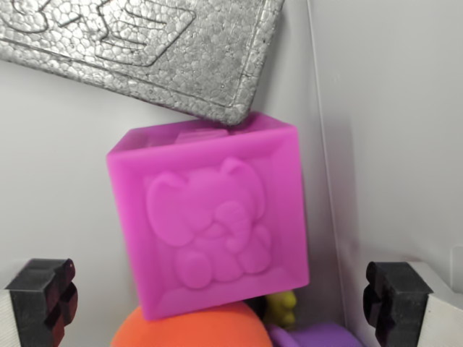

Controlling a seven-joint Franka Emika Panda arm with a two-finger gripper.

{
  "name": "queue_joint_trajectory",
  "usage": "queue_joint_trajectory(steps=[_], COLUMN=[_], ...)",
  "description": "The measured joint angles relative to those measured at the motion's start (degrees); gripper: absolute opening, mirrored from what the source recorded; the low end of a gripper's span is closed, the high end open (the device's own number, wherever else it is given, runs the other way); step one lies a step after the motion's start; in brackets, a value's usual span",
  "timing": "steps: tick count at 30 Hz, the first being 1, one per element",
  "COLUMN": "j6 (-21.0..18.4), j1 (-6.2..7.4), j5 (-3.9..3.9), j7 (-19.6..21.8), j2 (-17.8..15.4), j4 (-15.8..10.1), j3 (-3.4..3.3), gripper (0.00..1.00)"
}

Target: Pick an object from the bin

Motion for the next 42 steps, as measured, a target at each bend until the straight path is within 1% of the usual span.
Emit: queue_joint_trajectory(steps=[9, 10, 33, 34, 42], j6=[0.0, 0.0, 0.0, 0.1, 0.1], j1=[0.00, 0.00, 0.00, -0.01, -0.01], j5=[0.00, 0.00, 0.00, 0.00, 0.00], j7=[0.0, 0.0, 0.0, 0.0, 0.0], j2=[0.0, 0.0, 0.0, -0.5, -0.5], j4=[0.0, 0.0, 0.0, 0.2, 0.2], j3=[0.00, 0.00, 0.00, -0.03, -0.03], gripper=[1.00, 0.00, 0.00, 0.00, 0.00])
